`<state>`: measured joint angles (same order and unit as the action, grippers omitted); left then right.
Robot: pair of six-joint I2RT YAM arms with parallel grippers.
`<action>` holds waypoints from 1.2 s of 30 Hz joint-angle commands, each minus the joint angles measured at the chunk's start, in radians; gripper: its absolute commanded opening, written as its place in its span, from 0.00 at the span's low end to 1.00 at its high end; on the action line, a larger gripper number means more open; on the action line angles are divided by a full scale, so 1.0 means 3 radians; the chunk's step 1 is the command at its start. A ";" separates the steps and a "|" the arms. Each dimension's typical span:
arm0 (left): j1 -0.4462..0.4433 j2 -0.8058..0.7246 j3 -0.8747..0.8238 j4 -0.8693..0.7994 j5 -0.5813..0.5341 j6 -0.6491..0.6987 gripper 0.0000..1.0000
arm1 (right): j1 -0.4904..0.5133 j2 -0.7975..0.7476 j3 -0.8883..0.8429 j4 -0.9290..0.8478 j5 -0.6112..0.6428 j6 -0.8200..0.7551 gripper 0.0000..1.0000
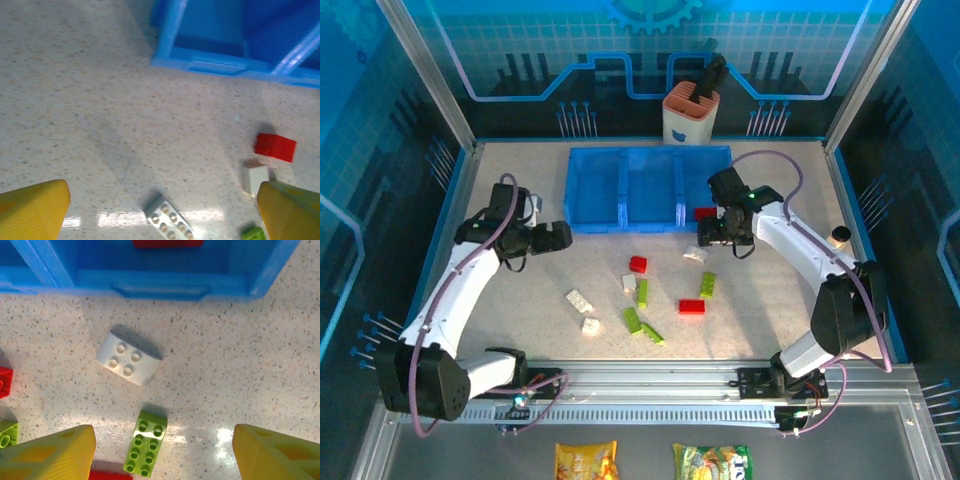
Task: Sort the legos into containers by color
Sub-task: Pick up the lego from the bottom-left of the table.
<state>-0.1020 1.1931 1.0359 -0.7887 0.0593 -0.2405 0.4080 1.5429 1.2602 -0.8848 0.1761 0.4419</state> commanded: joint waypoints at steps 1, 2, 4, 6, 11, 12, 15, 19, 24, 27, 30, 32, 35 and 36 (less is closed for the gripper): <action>-0.0263 0.0139 0.0201 -0.0163 -0.0010 -0.0224 0.96 | 0.0050 -0.0138 -0.0141 0.0049 0.0069 0.0106 0.73; -0.0342 0.0185 0.0222 -0.0157 -0.0017 -0.0274 0.96 | 0.0050 -0.0164 -0.0180 0.0050 0.0074 0.0115 0.73; -0.0500 0.0270 0.0257 -0.0129 -0.0049 -0.0363 0.95 | 0.0051 -0.0218 -0.0250 0.0069 0.0084 0.0126 0.73; -0.0661 0.0358 0.0281 -0.0082 -0.0091 -0.0458 0.93 | 0.0051 -0.0263 -0.0315 0.0081 0.0098 0.0128 0.73; -0.0975 0.0567 0.0328 -0.0057 -0.0316 -0.0647 0.91 | 0.0051 -0.0314 -0.0391 0.0078 0.0139 0.0112 0.73; -0.1011 0.0588 0.0312 -0.0079 -0.0378 -0.0681 0.90 | 0.0050 -0.0320 -0.0401 0.0076 0.0142 0.0109 0.73; -0.1030 0.0589 0.0173 -0.0107 -0.0480 -0.0816 0.88 | 0.0050 -0.0331 -0.0421 0.0071 0.0139 0.0097 0.73; -0.1035 0.0467 -0.0134 -0.0067 -0.0603 -0.1020 0.85 | 0.0050 -0.0342 -0.0442 0.0075 0.0119 0.0086 0.73; -0.1039 0.0385 -0.0545 0.0064 -0.0588 -0.1278 0.83 | 0.0061 -0.0340 -0.0477 0.0086 0.0098 0.0081 0.73; -0.1049 0.0375 -0.0758 0.0175 -0.0542 -0.1397 0.81 | 0.0071 -0.0330 -0.0493 0.0100 0.0093 0.0084 0.73; -0.1056 0.0369 -0.0967 0.0389 -0.0423 -0.1509 0.81 | 0.0081 -0.0326 -0.0494 0.0106 0.0093 0.0086 0.72; -0.1070 0.0391 -0.1066 0.0526 -0.0337 -0.1594 0.80 | 0.0085 -0.0316 -0.0494 0.0107 0.0092 0.0084 0.72; -0.1118 0.0472 -0.1120 0.0616 -0.0312 -0.1675 0.78 | 0.0089 -0.0309 -0.0488 0.0106 0.0097 0.0077 0.72; -0.1137 0.0506 -0.1126 0.0633 -0.0312 -0.1695 0.77 | 0.0088 -0.0310 -0.0481 0.0102 0.0104 0.0077 0.72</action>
<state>-0.4263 1.3308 0.7097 -0.6586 -0.0662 -0.6949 0.4210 1.4635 1.1255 -0.8513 0.2047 0.4633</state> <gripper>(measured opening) 0.778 0.723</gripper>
